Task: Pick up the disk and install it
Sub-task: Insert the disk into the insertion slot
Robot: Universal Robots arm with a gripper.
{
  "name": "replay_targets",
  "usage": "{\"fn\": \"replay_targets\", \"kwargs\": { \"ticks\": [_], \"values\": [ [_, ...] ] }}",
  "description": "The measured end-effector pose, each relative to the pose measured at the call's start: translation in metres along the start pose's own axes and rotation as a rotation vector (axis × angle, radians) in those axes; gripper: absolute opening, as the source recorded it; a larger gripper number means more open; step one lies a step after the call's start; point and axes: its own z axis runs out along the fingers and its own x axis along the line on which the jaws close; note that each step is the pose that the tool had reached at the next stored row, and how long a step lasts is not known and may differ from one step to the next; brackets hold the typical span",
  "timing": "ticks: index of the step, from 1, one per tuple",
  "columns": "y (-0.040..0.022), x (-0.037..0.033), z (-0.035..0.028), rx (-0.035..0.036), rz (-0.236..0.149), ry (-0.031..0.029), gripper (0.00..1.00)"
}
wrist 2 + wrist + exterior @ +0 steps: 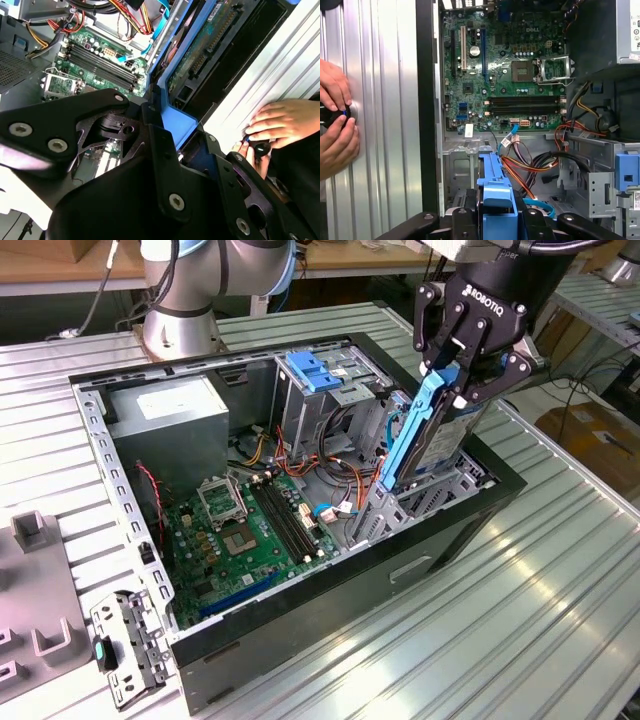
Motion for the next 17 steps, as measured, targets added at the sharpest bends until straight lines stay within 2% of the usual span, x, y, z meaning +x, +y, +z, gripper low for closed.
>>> {"fn": "replay_targets", "kwargs": {
  "ticks": [4, 17],
  "values": [
    [0.0001, -0.0001, 0.0051, 0.0, 0.0, 0.0002, 0.37],
    [0.0001, 0.0016, 0.0082, 0.0001, -0.005, 0.0, 0.37]
  ]
}}
